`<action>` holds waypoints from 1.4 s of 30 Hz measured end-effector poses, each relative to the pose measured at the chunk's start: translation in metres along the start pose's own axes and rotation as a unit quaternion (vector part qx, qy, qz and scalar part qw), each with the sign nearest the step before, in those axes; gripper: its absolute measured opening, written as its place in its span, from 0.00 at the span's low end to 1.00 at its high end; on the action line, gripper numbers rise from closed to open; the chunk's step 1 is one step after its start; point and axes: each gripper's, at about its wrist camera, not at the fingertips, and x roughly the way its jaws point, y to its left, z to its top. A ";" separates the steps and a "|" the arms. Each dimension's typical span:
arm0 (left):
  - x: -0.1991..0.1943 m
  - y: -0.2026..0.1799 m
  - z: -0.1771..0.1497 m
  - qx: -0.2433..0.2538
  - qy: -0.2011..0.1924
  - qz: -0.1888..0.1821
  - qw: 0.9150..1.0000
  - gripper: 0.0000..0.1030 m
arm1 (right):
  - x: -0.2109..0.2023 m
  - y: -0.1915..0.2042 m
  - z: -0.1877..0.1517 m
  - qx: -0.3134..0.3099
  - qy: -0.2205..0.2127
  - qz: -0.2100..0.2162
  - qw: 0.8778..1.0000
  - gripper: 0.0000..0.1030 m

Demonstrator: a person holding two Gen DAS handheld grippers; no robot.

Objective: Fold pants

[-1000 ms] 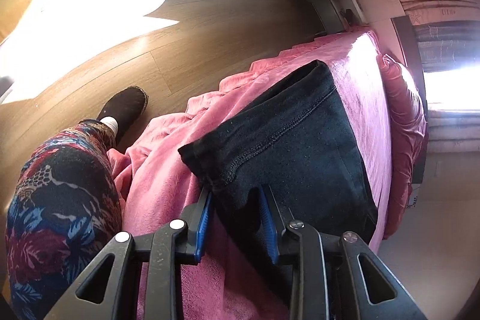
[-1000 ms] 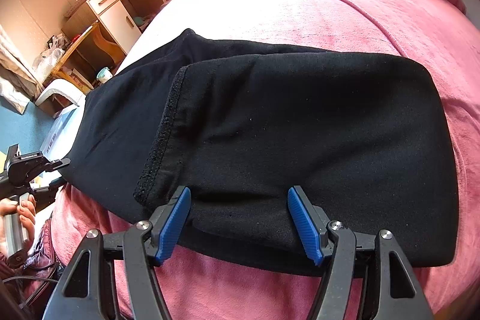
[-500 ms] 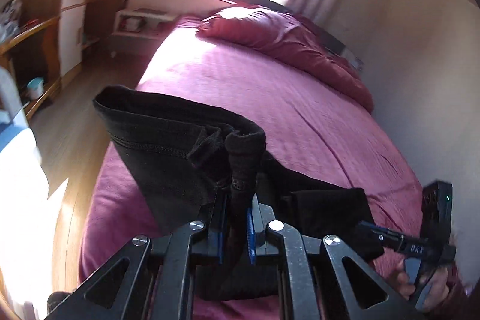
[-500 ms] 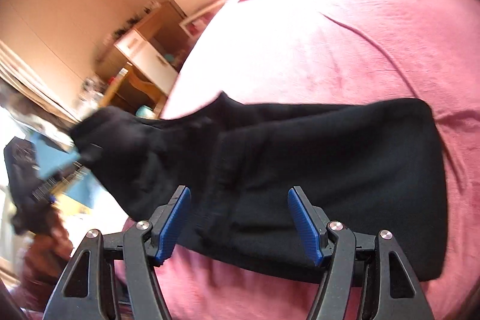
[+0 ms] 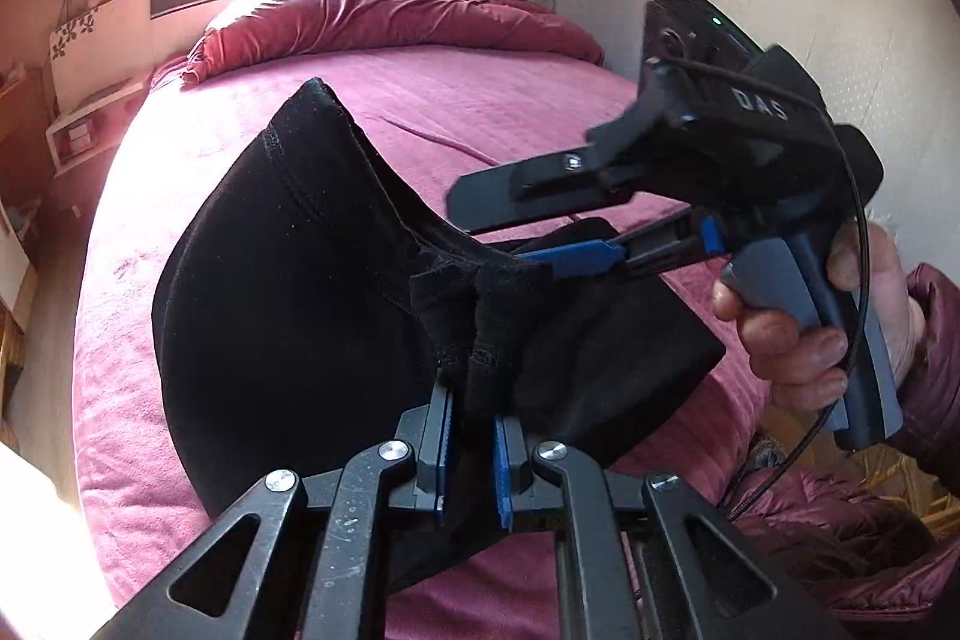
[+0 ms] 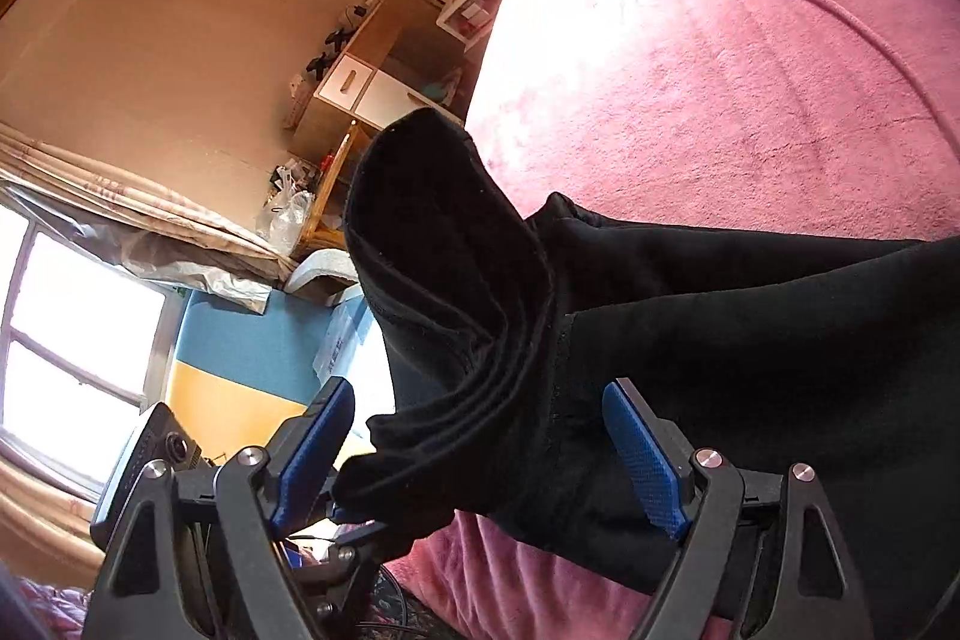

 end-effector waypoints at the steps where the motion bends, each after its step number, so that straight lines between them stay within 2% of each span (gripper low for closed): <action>1: 0.002 -0.005 -0.001 0.005 0.005 0.003 1.000 0.10 | 0.001 -0.003 0.002 0.000 0.002 -0.005 1.000 0.83; 4: 0.008 -0.012 -0.003 0.019 0.016 0.010 1.000 0.10 | 0.011 -0.004 0.009 -0.010 0.014 -0.020 1.000 0.80; 13: 0.014 -0.024 -0.002 0.038 0.026 0.023 0.999 0.10 | 0.049 0.008 0.022 -0.066 0.065 -0.079 0.993 0.38; 15: 0.014 -0.021 -0.004 0.036 0.026 0.026 0.999 0.10 | 0.054 0.008 0.023 -0.072 0.068 -0.092 0.991 0.24; 17: 0.013 -0.018 -0.005 0.034 0.026 0.027 0.999 0.10 | 0.055 0.006 0.025 -0.069 0.068 -0.094 0.991 0.18; 27: 0.007 -0.022 -0.004 0.035 0.013 0.029 0.999 0.11 | 0.042 0.020 0.026 -0.077 0.047 -0.096 0.991 0.13; 31: -0.001 -0.023 -0.003 0.032 0.005 0.032 0.999 0.14 | 0.031 0.031 0.026 -0.090 0.038 -0.098 0.990 0.13; 32: -0.005 -0.022 -0.003 0.031 0.001 0.027 0.999 0.16 | 0.028 0.033 0.025 -0.094 0.036 -0.099 0.990 0.13; 33: -0.011 -0.020 -0.003 0.026 -0.003 0.015 1.000 0.22 | 0.024 0.037 0.025 -0.099 0.033 -0.101 0.989 0.12; 35: -0.028 -0.009 -0.003 -0.005 -0.013 -0.049 0.999 0.27 | 0.013 0.040 0.026 -0.104 0.026 -0.105 0.989 0.12; 36: -0.040 0.001 -0.002 -0.033 -0.025 -0.088 0.995 0.29 | 0.007 0.041 0.026 -0.103 0.021 -0.105 0.989 0.12; 38: -0.060 0.029 -0.003 -0.101 -0.052 -0.155 0.981 0.31 | -0.007 0.042 0.028 -0.099 0.011 -0.105 0.990 0.12; 39: -0.068 0.043 -0.004 -0.132 -0.069 -0.165 0.975 0.32 | -0.016 0.043 0.028 -0.099 0.004 -0.106 0.989 0.12; 42: -0.079 0.084 -0.009 -0.203 -0.096 -0.156 0.962 0.32 | -0.042 0.039 0.027 -0.093 -0.011 -0.115 0.989 0.12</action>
